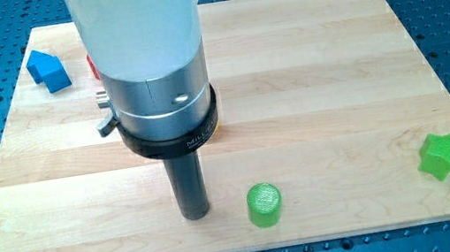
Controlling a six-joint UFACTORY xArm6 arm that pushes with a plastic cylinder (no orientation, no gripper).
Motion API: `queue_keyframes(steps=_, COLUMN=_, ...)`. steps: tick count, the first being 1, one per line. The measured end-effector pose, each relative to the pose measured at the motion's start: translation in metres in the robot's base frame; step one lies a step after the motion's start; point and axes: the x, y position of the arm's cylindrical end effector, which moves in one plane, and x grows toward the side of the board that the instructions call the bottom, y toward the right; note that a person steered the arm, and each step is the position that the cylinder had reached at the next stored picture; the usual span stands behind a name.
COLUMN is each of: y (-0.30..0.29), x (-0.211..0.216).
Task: Push the green circle into the green star
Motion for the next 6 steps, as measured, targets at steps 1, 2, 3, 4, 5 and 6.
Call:
queue_keyframes(steps=1, y=0.011, x=0.012)
queue_keyframes(steps=2, y=0.064, x=0.022)
queue_keyframes(steps=3, y=0.086, x=0.022)
queue_keyframes(steps=4, y=0.143, x=0.021)
queue_keyframes(steps=5, y=0.179, x=0.015)
queue_keyframes(steps=6, y=0.218, x=0.006)
